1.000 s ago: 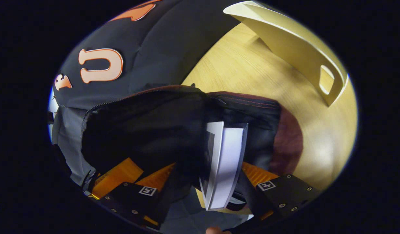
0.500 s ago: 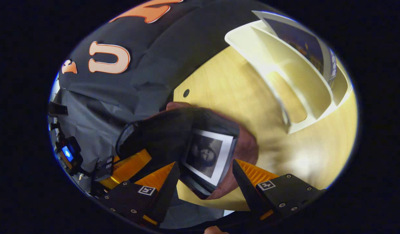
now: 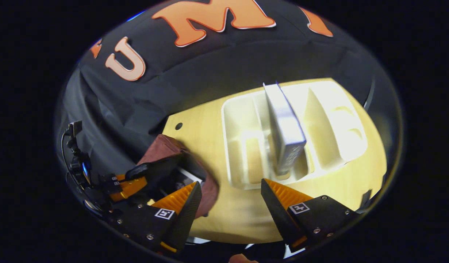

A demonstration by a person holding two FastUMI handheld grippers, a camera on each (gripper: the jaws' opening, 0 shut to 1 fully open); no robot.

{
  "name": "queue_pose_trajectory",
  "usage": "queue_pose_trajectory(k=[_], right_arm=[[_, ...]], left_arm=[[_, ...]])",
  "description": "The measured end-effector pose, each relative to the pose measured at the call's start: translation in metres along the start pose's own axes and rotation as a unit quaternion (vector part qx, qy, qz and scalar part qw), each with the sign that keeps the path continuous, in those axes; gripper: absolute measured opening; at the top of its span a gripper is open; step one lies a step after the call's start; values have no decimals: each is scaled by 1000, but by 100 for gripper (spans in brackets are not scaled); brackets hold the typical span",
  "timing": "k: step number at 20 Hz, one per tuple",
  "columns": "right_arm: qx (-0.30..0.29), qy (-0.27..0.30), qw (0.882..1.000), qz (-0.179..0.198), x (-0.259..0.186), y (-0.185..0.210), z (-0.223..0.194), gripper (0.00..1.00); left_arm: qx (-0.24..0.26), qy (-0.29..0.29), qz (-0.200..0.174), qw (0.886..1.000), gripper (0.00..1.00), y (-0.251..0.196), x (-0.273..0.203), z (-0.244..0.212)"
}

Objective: Open the schoolbag, grab two books from the bookshelf and put them into the schoolbag.

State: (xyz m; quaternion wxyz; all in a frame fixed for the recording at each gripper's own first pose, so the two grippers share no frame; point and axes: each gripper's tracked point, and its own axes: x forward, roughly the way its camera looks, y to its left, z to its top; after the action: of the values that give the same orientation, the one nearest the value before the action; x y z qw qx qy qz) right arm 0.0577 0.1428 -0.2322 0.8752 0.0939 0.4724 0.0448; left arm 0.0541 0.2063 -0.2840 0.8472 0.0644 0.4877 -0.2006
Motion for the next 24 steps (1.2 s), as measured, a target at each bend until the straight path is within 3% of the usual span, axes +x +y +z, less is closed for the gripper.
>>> queue_pose_trajectory(k=[3, 4, 5, 9, 13, 18, 21, 24], right_arm=[[-31, 6, 999, -29, -11, -19, 24, 98], [-41, 6, 998, -40, -13, -29, 31, 98], [-54, 6, 997, -51, -15, -36, 39, 98], [-81, 17, 993, -85, -7, -63, 76, 98], [-100, 39, 990, -96, 10, -74, 102, 98], [-107, 104, 985, -83, 52, -73, 95, 98], [-108, 129, 981, -95, 76, -81, 94, 98], [-103, 152, 978, -93, 95, -85, 90, 89]], left_arm=[[-11, 1, 1, 1000, 7, -2, 1, -4], [-11, 2, 1, 1000, 14, -2, 1, -5], [-9, 2, 3, 1000, 7, -1, 1, -6], [-15, 3, 8, 1000, 7, -1, 3, -8], [-25, 14, 8, 1000, 7, 0, 5, -15], [-22, 23, 21, 999, 7, 4, 4, -13], [-26, 29, 28, 999, 7, 5, 5, -13], [-34, 34, 31, 998, 7, 5, 5, -15]])
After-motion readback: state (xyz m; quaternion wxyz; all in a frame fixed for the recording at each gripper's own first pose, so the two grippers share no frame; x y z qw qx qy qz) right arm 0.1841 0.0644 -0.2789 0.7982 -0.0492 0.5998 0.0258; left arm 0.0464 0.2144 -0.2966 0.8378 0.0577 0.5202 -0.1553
